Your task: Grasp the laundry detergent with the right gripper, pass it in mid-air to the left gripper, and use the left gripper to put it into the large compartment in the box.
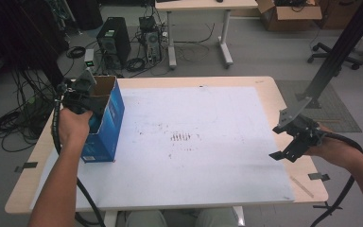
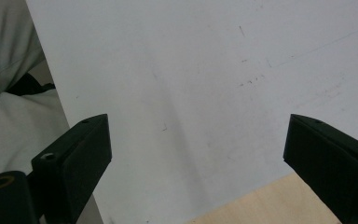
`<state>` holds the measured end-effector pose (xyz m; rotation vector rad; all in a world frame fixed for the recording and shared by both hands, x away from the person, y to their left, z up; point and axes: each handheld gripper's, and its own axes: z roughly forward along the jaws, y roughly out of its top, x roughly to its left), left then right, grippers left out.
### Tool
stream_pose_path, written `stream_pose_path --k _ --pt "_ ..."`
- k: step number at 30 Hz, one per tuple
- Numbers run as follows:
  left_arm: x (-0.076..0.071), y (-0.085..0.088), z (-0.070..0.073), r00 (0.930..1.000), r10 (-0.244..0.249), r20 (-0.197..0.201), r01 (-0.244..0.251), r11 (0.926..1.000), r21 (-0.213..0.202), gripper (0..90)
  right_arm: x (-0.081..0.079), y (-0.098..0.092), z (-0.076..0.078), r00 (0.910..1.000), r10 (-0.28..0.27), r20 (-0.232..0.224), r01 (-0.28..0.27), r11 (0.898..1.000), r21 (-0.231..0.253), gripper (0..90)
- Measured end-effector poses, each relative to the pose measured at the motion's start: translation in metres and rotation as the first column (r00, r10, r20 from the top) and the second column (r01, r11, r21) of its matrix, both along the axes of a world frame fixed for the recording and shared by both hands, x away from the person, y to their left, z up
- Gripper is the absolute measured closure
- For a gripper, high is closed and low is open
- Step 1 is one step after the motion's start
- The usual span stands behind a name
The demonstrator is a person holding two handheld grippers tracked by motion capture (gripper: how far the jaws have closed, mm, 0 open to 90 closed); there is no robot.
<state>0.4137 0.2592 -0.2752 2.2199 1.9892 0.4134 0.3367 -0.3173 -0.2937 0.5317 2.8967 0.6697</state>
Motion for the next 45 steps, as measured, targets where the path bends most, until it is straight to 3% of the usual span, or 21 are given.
stream_pose_path --k 19,27,39,45 --pt "-0.002 0.005 0.0 1.0 0.006 0.002 -0.006 0.9997 -0.022 36.3 -0.001 0.003 -0.002 1.0 0.009 -0.004 -0.009 1.0 0.002 7.3" --pt "-0.006 0.01 0.0 0.9999 -0.004 0.011 0.005 0.9979 -0.065 28.5 -0.003 0.005 0.0 0.9999 0.01 -0.001 -0.01 1.0 0.002 7.4" --pt "-0.013 0.003 0.024 0.9986 -0.033 0.041 0.036 0.9978 -0.055 20.4 -0.006 0.008 0.004 0.9998 0.018 0.006 -0.018 1.0 0.002 7.3" --pt "-0.017 -0.005 0.037 0.997 -0.068 0.037 0.07 0.9945 -0.077 17.3 -0.009 0.007 0.008 0.9997 0.019 0.014 -0.019 1.0 0.001 7.3"
